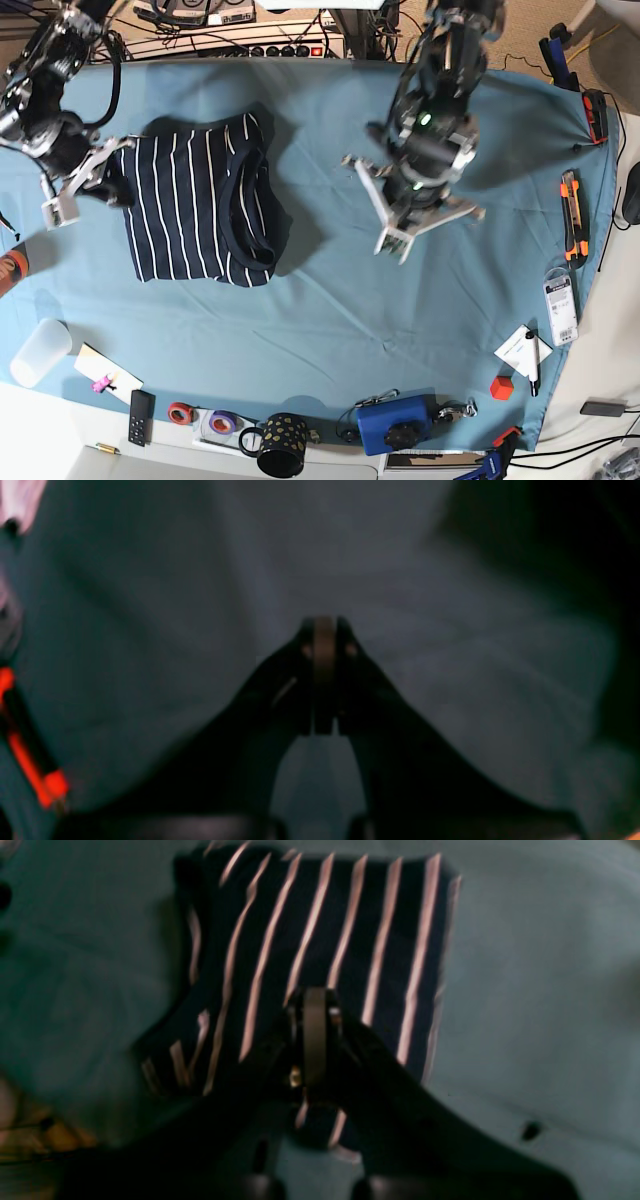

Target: Layout the t-shirt on the table in an organized manner, then fold the t-shirt properly

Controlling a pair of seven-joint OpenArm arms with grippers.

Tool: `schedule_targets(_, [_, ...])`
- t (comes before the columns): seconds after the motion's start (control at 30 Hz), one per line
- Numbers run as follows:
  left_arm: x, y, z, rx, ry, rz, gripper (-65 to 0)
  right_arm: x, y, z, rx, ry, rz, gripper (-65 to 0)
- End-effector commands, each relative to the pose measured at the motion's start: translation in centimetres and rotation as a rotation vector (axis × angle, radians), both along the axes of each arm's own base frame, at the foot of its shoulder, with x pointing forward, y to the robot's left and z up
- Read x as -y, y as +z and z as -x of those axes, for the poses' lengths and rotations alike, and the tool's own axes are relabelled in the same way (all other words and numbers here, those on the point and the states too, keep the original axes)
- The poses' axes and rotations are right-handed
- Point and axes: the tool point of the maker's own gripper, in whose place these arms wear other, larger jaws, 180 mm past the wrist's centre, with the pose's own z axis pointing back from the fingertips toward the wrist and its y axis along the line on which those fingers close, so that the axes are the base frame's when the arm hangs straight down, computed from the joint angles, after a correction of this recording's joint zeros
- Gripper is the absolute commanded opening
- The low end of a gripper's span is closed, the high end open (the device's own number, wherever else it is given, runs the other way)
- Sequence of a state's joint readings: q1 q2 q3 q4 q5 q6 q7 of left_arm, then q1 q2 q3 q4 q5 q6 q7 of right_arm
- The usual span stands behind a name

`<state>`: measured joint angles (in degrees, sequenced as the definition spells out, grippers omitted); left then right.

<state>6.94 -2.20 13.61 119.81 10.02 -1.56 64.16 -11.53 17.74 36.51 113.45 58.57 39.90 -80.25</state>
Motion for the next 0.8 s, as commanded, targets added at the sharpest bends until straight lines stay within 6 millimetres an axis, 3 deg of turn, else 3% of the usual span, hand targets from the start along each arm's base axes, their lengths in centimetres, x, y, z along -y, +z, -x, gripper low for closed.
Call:
schedule_targets(0.0, [-0.6, 1.3, 0.0, 0.048, 0.009, 0.005, -65.0, -0.2, 1.0, 0.1, 0.030, 0.018, 0.015, -65.0])
schedule_targets(0.33, [-11.0, -1.0, 6.9, -0.078, 0.159, -0.118, -65.0, -0.4, -4.3, 7.9, -0.232, 0.031, 0.028, -65.0])
schedule_targets(0.6, [-15.7, -4.6, 15.3, -0.355, 0.218, -0.152, -65.0, -1.3, -5.9, 14.6, -0.407, 0.076, 0.061, -65.0])
schedule_targets(0.77, [-16.8, -5.6, 20.9, -0.472, 0.261, -0.105, -65.0, -1.9, -6.1, 18.7, -0.510, 0.109, 0.086, -65.0])
